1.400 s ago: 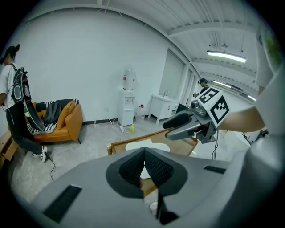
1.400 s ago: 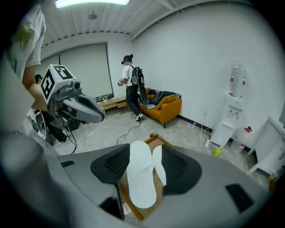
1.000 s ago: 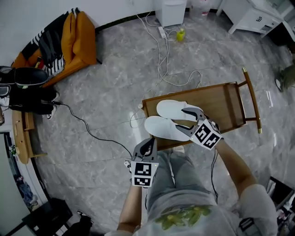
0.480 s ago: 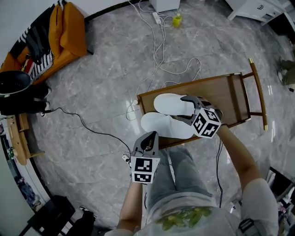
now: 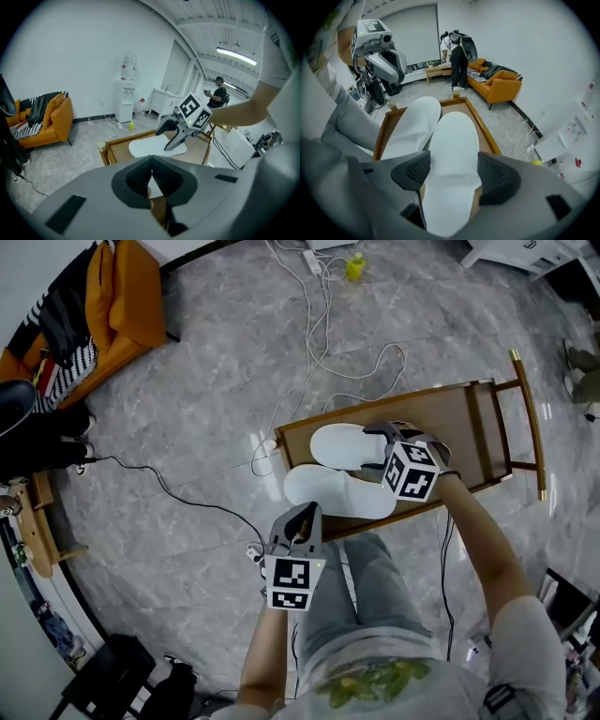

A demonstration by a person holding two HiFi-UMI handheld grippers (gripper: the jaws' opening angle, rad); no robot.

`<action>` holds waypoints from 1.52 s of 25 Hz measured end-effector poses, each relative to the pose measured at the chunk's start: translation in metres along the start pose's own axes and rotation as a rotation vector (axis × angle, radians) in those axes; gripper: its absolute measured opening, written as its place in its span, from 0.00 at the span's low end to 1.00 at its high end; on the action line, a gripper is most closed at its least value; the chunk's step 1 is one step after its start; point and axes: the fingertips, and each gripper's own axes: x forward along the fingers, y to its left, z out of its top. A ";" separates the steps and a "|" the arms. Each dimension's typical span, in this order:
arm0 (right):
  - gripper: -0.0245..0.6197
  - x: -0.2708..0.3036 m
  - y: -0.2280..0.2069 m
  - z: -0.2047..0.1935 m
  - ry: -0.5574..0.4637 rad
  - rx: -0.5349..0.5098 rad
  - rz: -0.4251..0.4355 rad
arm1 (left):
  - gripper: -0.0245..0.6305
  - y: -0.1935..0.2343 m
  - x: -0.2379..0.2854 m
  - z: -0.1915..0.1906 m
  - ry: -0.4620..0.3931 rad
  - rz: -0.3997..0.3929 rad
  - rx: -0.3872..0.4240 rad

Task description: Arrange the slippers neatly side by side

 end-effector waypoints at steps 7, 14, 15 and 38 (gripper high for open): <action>0.38 0.006 -0.008 -0.004 0.017 0.017 -0.013 | 0.06 0.006 0.005 -0.001 0.011 0.002 0.000; 0.13 0.006 -0.009 -0.001 -0.005 0.079 -0.039 | 0.06 0.016 0.004 -0.001 0.014 0.020 -0.013; 0.12 0.006 -0.009 -0.001 -0.008 0.105 -0.047 | 0.06 0.016 0.004 -0.001 0.014 0.021 -0.013; 0.10 -0.025 -0.028 -0.026 -0.147 0.780 -0.275 | 0.06 0.006 0.009 -0.009 0.027 0.004 -0.004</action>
